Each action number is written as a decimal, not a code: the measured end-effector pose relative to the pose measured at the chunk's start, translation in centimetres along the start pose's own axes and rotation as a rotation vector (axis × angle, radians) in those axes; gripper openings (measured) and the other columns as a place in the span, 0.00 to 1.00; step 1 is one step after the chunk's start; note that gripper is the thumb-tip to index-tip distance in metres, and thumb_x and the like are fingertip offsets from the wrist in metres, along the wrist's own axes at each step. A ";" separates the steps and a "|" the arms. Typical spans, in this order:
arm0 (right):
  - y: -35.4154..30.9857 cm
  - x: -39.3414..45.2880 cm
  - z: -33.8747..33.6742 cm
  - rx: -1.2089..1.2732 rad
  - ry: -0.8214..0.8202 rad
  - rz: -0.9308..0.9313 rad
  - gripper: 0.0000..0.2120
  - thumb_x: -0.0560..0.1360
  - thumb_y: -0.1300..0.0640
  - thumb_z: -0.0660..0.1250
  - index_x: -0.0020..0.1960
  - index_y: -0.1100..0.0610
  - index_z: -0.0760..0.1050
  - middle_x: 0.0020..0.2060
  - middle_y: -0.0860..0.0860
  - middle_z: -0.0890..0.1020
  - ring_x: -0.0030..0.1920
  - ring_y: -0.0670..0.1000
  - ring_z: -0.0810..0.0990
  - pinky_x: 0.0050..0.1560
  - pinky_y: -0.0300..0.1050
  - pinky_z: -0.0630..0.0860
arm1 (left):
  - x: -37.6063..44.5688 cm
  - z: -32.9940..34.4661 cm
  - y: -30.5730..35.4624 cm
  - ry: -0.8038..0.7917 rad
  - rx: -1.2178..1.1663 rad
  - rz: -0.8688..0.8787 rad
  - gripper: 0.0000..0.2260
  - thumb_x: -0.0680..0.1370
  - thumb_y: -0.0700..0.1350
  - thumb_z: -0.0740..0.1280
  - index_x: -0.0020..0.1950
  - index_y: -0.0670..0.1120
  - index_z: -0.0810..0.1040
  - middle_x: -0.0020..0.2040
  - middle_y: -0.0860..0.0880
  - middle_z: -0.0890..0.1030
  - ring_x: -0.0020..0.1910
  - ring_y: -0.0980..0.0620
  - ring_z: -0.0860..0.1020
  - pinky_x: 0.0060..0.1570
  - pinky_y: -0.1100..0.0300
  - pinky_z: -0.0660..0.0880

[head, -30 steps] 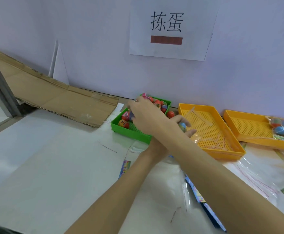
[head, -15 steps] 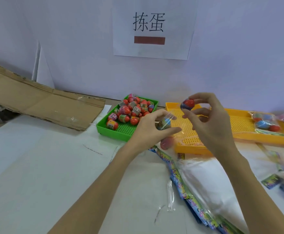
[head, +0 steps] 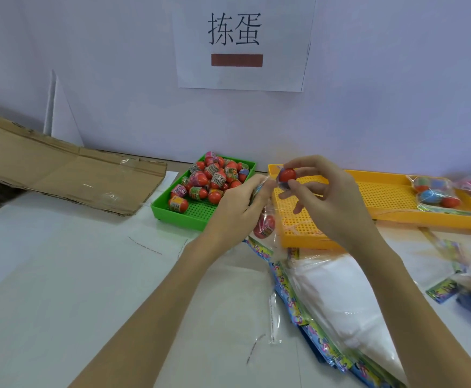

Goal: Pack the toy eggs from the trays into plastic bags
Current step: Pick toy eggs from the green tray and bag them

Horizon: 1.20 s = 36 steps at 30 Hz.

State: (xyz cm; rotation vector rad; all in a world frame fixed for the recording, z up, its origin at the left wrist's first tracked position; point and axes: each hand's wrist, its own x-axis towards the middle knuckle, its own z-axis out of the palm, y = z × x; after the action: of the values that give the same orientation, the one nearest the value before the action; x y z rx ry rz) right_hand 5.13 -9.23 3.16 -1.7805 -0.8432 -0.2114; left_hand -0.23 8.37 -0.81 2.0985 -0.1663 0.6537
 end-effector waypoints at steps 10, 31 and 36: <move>0.1 -0.4 0.1 -0.204 -0.071 -0.056 0.09 0.81 0.57 0.69 0.57 0.44 0.77 0.47 0.40 0.84 0.51 0.38 0.82 0.43 0.31 0.78 | 0.0 -0.3 0.7 0.027 -0.079 -0.020 0.14 0.86 0.52 0.61 0.62 0.45 0.80 0.42 0.59 0.82 0.38 0.59 0.80 0.40 0.66 0.74; -0.4 -0.4 0.2 -0.260 0.056 -0.105 0.07 0.77 0.57 0.75 0.55 0.52 0.81 0.47 0.45 0.83 0.49 0.46 0.80 0.46 0.37 0.76 | 0.0 -1.0 1.7 -0.093 -0.404 -0.199 0.12 0.85 0.47 0.65 0.66 0.47 0.81 0.58 0.48 0.85 0.59 0.50 0.83 0.60 0.55 0.80; -0.8 0.0 0.1 -0.301 0.377 -0.080 0.14 0.79 0.57 0.73 0.63 0.53 0.78 0.56 0.48 0.81 0.54 0.46 0.79 0.47 0.32 0.76 | 0.5 -0.8 1.4 0.063 -0.595 -0.335 0.08 0.81 0.43 0.71 0.60 0.46 0.83 0.55 0.45 0.87 0.57 0.44 0.85 0.55 0.50 0.81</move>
State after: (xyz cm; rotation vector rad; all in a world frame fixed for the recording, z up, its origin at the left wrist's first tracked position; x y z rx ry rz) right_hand 4.60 -9.07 3.67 -1.9015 -0.6330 -0.7350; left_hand -0.64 8.29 0.86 1.4839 0.0281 0.4018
